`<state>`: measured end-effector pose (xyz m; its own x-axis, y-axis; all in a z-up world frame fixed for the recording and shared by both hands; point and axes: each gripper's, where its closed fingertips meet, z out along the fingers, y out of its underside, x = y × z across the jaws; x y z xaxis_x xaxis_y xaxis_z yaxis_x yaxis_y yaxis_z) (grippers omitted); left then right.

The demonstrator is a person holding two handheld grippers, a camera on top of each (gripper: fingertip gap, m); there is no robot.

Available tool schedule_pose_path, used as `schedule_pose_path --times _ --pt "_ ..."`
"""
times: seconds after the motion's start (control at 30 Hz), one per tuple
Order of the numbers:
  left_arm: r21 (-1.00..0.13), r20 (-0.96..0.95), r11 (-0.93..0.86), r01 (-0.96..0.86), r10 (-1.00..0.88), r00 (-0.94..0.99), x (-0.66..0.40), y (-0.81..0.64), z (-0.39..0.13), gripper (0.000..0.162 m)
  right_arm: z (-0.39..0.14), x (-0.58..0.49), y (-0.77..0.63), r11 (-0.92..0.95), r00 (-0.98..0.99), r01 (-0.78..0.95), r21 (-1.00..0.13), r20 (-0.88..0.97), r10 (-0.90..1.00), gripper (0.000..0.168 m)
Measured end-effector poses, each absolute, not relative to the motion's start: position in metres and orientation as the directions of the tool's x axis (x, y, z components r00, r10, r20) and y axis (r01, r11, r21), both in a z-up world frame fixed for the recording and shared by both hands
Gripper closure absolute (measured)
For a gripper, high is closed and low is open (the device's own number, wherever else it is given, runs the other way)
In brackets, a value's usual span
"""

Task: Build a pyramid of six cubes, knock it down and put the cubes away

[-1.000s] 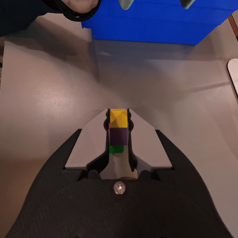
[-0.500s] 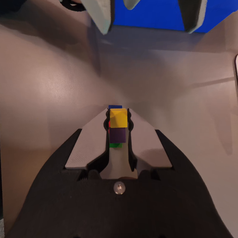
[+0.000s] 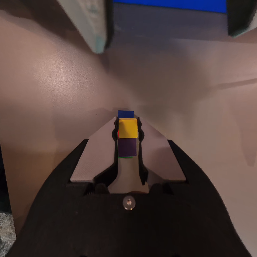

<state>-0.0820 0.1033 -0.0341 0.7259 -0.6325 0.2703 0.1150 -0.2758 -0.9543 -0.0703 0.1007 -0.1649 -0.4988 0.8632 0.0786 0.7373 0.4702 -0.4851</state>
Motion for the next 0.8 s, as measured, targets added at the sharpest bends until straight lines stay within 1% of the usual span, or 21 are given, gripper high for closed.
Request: schedule_pose_path --times 0.17,0.3,0.43,0.53,0.63,0.7,0.73,0.77,0.8 --pt "-0.952 0.275 -0.283 0.115 -0.632 0.724 -0.082 0.104 -0.035 0.12 -0.171 -0.068 0.101 0.465 -0.498 0.754 -0.463 0.057 0.865 0.141" --pt "-0.949 0.282 -0.293 0.116 -0.628 0.725 -0.082 0.105 -0.038 0.119 -0.168 -0.07 0.1 0.451 -0.488 0.746 -0.49 0.06 0.871 0.135" --pt "-0.949 0.276 -0.299 0.103 -0.626 0.729 -0.081 0.105 -0.04 0.118 -0.158 -0.072 0.102 0.412 -0.457 0.726 -0.55 0.062 0.888 0.129" --pt "-0.944 0.277 -0.318 0.087 -0.622 0.732 -0.079 0.106 -0.045 0.117 -0.139 -0.076 0.108 0.356 -0.397 0.653 -0.668 0.098 0.912 0.129" --pt "-0.934 0.284 -0.351 0.066 -0.616 0.734 -0.078 0.108 -0.055 0.118 -0.119 -0.074 0.123 0.285 -0.309 0.545 -0.788 0.128 0.943 0.136" --pt "-0.927 0.277 -0.373 0.034 -0.621 0.733 -0.075 0.108 -0.062 0.125 -0.106 -0.068 0.138 0.239 -0.242 0.462 -0.854 0.138 0.961 0.144" --pt "-0.925 0.264 -0.38 0.012 -0.618 0.741 -0.074 0.108 -0.066 0.131 -0.101 -0.064 0.145 0.217 -0.215 0.417 -0.883 0.137 0.967 0.153" --pt "-0.925 0.244 -0.38 -0.007 -0.608 0.755 -0.075 0.11 -0.07 0.141 -0.096 -0.06 0.152 0.197 -0.189 0.372 -0.907 0.134 0.973 0.168" --pt "-0.925 0.223 -0.378 -0.026 -0.6 0.768 -0.075 0.112 -0.073 0.154 -0.092 -0.056 0.157 0.172 -0.17 0.333 -0.927 0.12 0.978 0.168"
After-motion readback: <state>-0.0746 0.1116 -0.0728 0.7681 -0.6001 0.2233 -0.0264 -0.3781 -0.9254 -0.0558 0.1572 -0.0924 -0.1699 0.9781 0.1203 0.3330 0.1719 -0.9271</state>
